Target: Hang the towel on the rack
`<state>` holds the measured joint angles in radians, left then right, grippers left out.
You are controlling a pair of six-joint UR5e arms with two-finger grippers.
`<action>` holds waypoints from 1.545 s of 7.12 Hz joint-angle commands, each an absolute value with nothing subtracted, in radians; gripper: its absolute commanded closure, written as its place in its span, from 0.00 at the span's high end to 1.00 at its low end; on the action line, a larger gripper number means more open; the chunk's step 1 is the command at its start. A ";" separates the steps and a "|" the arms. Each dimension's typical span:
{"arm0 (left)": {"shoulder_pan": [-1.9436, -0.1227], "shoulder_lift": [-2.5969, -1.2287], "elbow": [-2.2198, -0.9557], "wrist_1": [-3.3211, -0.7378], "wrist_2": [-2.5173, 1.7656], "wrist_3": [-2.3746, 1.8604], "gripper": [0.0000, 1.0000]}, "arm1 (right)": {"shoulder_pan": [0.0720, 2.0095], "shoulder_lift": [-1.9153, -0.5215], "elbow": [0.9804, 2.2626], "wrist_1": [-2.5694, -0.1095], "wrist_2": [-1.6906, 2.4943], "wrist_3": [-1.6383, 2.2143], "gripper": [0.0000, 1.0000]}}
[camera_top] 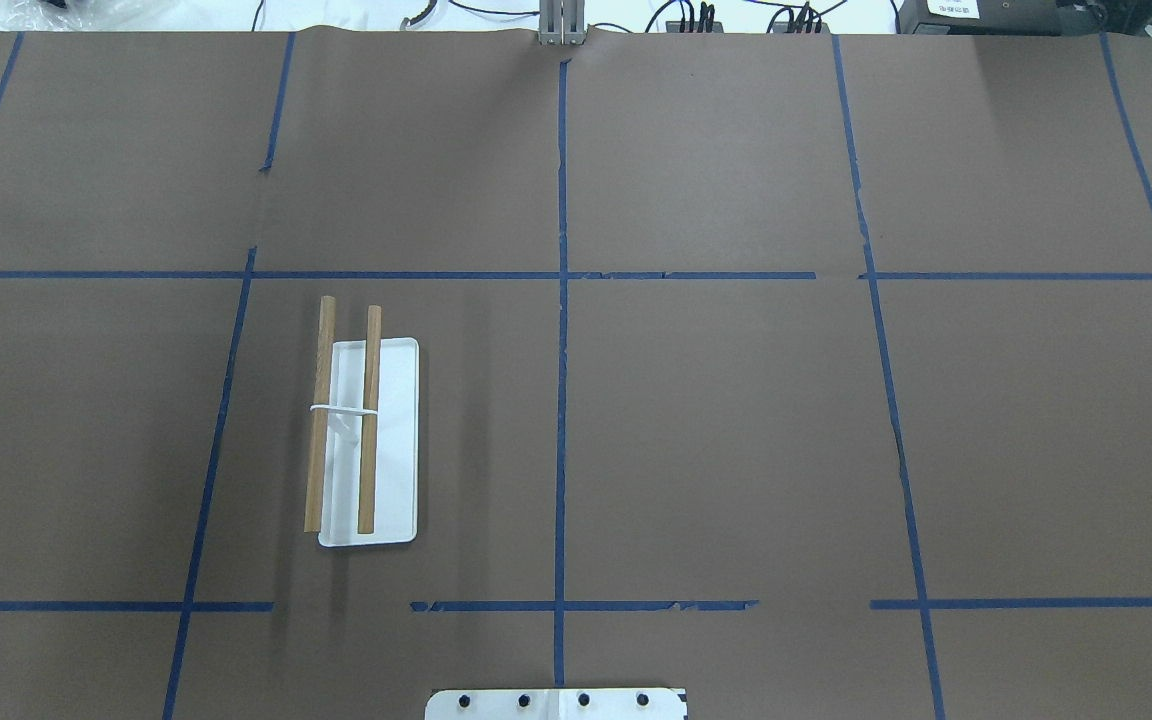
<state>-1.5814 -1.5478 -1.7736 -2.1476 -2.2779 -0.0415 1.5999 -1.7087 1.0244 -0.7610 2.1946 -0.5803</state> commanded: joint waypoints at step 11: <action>-1.582 -1.546 -1.773 -2.148 -2.279 -0.035 1.00 | 1.569 -1.698 0.992 -0.769 2.163 -0.569 0.40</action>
